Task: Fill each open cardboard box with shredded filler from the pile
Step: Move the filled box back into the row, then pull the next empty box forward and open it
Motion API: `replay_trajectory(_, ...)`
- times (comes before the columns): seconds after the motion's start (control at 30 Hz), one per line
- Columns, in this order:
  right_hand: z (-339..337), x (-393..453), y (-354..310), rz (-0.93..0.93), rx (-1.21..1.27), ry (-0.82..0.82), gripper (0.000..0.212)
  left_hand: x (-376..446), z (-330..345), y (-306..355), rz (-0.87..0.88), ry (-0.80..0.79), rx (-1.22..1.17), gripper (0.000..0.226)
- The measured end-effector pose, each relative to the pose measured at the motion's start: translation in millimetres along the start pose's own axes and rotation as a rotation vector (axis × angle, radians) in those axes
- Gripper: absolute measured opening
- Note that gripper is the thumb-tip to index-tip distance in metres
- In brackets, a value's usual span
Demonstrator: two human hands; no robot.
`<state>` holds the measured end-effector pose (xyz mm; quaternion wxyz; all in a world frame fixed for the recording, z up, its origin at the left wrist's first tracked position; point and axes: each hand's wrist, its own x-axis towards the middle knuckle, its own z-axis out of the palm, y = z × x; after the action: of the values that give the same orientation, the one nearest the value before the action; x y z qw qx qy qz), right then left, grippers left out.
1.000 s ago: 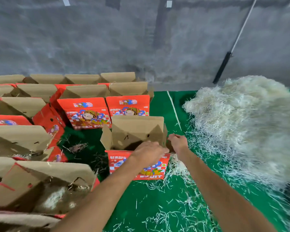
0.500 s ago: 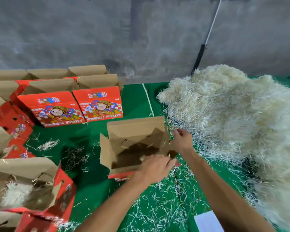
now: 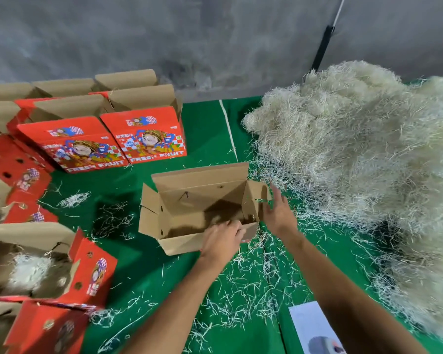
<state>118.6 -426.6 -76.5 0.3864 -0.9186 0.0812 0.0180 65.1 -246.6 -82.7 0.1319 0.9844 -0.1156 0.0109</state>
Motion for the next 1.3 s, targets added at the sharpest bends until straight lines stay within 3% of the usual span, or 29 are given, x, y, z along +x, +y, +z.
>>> replay_trajectory(0.1,26.5,-12.3,13.1,0.010,0.239,-0.261,0.038,6.2,-3.7,-2.4,-0.001,0.024,0.012,0.028)
replay_trajectory(0.2,33.9,-24.2,17.4,0.097,0.541,-0.316,0.044,10.7,-1.8,-8.3,0.001,-0.022,0.008,0.032)
replay_trajectory(0.3,19.5,-34.1,29.9,0.100,0.580,-0.387,0.042,11.7,-0.1,7.8,-0.078,0.064,-0.107,0.047)
replay_trajectory(0.37,-0.2,-32.1,42.7,0.153,0.566,-0.332,0.029,22.7,1.2,35.5,-0.062,0.232,-0.206,0.035)
replay_trajectory(0.47,-44.3,-26.0,66.9,0.279,0.632,-0.097,0.038,50.1,2.3,97.3,0.143,0.334,-0.283,0.015)
replay_trajectory(0.6,-112.8,-39.9,109.9,0.290,0.489,0.203,0.037,75.2,5.3,179.5,0.352,0.105,-0.403,0.013)
replay_trajectory(0.7,-153.4,-66.6,152.7,0.367,0.335,0.292,0.033,82.3,24.0,229.5,0.413,-0.106,-0.446,0.010)
replay_trajectory(0.87,-195.4,-116.2,223.1,0.495,0.122,0.471,0.035,76.3,66.4,313.2,0.503,-0.324,-0.526,0.010)
replay_trajectory(0.93,-205.2,-130.2,250.2,0.574,-0.014,0.533,0.045,70.5,86.8,342.9,0.531,-0.391,-0.517,0.012)
replay_trajectory(1.03,-210.8,-139.4,288.8,0.721,-0.220,0.616,0.076,65.1,120.2,375.9,0.509,-0.555,-0.534,0.021)
replay_trajectory(1.13,-203.3,-131.2,318.5,0.819,-0.139,0.500,0.094,65.2,145.4,390.8,0.476,-0.669,-0.512,0.026)
replay_trajectory(1.23,-184.7,-118.4,334.2,0.909,-0.289,0.252,0.067,68.5,163.8,387.0,0.420,-0.728,-0.508,0.030)
replay_trajectory(1.3,-179.1,-111.2,333.4,0.931,-0.306,0.276,0.058,72.4,170.5,379.9,0.325,-0.771,-0.515,0.035)
